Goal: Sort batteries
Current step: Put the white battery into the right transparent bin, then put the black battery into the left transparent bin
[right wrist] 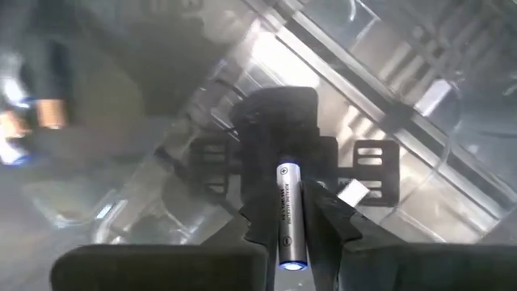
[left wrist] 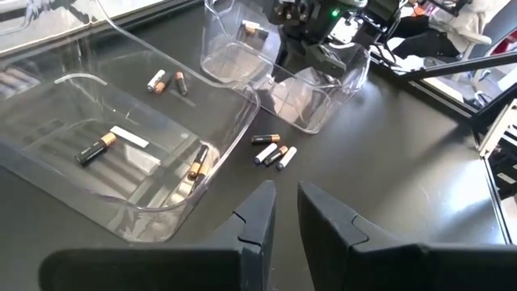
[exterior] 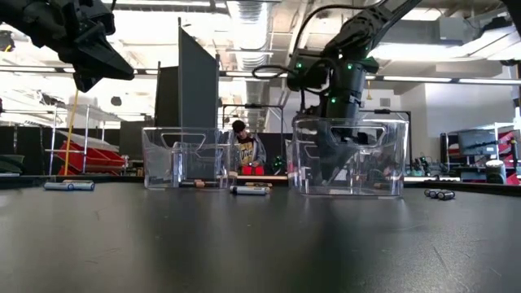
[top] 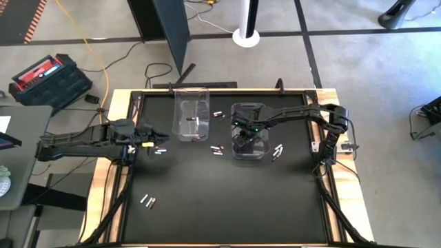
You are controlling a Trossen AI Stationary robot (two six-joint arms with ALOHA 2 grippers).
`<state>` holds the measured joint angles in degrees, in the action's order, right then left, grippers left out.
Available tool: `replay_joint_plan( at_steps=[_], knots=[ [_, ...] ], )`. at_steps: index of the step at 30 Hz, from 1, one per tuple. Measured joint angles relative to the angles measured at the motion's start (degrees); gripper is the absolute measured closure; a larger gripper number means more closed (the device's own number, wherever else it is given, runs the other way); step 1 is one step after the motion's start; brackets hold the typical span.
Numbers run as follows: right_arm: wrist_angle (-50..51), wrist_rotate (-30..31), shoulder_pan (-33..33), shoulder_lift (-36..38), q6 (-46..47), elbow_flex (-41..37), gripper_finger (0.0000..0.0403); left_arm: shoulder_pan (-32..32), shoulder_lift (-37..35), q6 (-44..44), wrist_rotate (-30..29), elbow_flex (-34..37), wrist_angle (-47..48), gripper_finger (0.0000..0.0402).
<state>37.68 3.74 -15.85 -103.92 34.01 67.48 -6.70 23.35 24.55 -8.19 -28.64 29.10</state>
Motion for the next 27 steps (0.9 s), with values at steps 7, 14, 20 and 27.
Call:
replay_joint_plan(
  at_steps=[7,14,20,27],
  knots=[
    [0.03,0.02,-0.03,0.81,0.07,-0.02,0.0293,0.00,0.00,-0.06,0.00,0.00,0.19,0.0352],
    [4.15,0.03,-0.01,0.81,-0.15,1.32,0.0267,0.01,0.00,-0.30,0.01,0.00,0.21,0.0352],
    [13.95,0.45,0.10,0.85,-2.85,7.38,0.0260,1.77,0.29,-1.96,0.23,-2.22,0.36,0.0352],
    [17.57,4.60,1.82,5.23,-1.25,10.17,0.0264,7.80,0.36,1.15,-4.60,-5.54,7.00,0.0362]
  ],
)
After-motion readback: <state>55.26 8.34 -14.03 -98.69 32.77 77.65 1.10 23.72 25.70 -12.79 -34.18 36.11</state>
